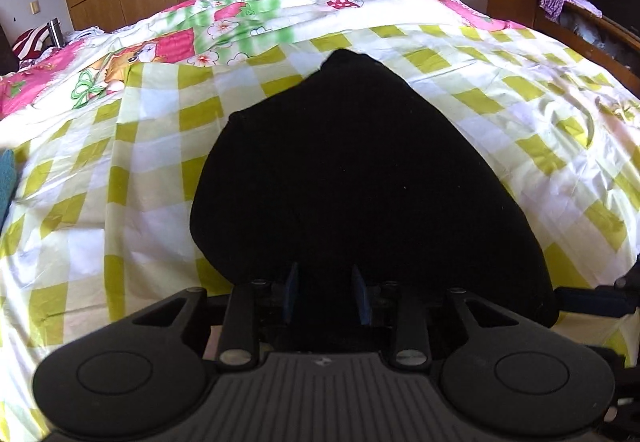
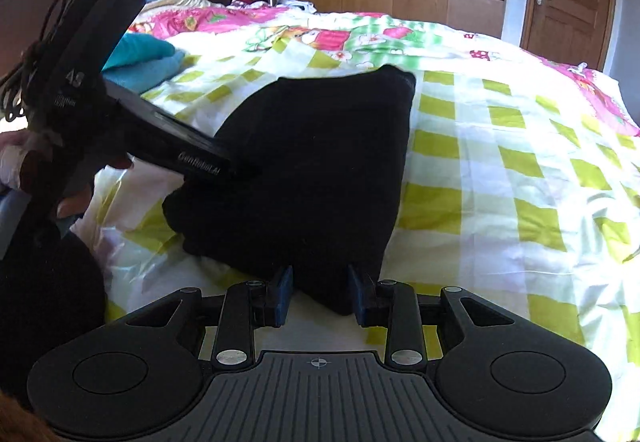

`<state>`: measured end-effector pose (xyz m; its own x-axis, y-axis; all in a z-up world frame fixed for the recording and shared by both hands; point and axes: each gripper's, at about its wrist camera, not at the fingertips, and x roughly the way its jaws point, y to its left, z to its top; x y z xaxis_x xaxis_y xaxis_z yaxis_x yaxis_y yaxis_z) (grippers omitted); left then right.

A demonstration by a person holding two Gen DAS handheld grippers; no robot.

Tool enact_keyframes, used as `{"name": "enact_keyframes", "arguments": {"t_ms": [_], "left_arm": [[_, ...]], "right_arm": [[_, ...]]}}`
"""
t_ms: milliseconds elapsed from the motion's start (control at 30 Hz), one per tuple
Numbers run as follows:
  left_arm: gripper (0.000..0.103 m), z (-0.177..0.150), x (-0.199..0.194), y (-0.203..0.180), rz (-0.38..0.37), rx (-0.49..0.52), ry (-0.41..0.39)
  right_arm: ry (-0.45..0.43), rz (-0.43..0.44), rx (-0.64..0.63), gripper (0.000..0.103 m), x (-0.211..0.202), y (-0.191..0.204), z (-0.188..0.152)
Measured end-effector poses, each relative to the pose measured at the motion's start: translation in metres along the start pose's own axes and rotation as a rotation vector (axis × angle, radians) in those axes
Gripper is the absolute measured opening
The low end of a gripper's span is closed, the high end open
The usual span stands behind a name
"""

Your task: Fold small clothes

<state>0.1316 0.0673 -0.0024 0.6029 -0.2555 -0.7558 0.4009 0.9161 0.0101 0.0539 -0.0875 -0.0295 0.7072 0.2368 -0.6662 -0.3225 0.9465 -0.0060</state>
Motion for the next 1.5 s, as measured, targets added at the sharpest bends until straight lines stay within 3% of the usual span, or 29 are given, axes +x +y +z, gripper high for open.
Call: {"name": "enact_keyframes", "arguments": {"t_ms": [67, 167, 367, 433, 533, 633, 700, 867, 1000, 1133, 1300, 1400, 1500], "left_arm": [[0.045, 0.006, -0.008, 0.003, 0.006, -0.005, -0.012], [0.045, 0.014, -0.022, 0.01, -0.02, -0.055, -0.036], [0.045, 0.038, -0.029, 0.007, -0.01, -0.066, -0.142], [0.045, 0.043, -0.015, 0.008, -0.022, -0.071, -0.124], [0.046, 0.032, 0.013, 0.012, -0.018, -0.094, -0.039], [0.048, 0.015, 0.025, 0.011, 0.002, -0.088, -0.034], [0.048, 0.015, 0.03, 0.008, 0.008, -0.091, -0.038], [0.049, 0.026, 0.047, 0.002, -0.012, -0.093, -0.056], [0.05, 0.044, 0.063, -0.015, -0.066, -0.068, -0.076], [0.05, 0.069, 0.082, -0.039, -0.106, -0.054, -0.093], [0.051, 0.079, 0.072, -0.058, -0.052, -0.032, -0.085], [0.053, 0.072, 0.06, -0.06, -0.023, -0.042, -0.075], [0.054, 0.065, 0.045, -0.065, 0.007, -0.016, -0.087]], "right_arm": [[-0.011, 0.026, 0.008, 0.032, -0.007, -0.003, 0.006], [-0.028, 0.111, 0.152, 0.032, -0.022, -0.03, 0.013], [-0.089, 0.021, 0.253, 0.05, -0.013, -0.066, 0.026], [-0.057, 0.045, 0.32, 0.055, 0.007, -0.076, 0.027], [0.005, 0.15, 0.466, 0.057, 0.04, -0.092, 0.028], [0.019, 0.223, 0.506, 0.063, 0.061, -0.093, 0.03], [0.035, 0.236, 0.498, 0.061, 0.072, -0.091, 0.031], [0.044, 0.261, 0.513, 0.042, 0.072, -0.103, 0.031], [0.039, 0.205, 0.52, 0.04, 0.064, -0.115, 0.031], [0.016, 0.088, 0.547, 0.04, 0.059, -0.145, 0.039], [0.019, 0.006, 0.563, 0.046, 0.049, -0.165, 0.048], [-0.036, -0.076, 0.505, 0.046, 0.029, -0.152, 0.048], [-0.074, -0.106, 0.449, 0.046, 0.016, -0.137, 0.044]]}}
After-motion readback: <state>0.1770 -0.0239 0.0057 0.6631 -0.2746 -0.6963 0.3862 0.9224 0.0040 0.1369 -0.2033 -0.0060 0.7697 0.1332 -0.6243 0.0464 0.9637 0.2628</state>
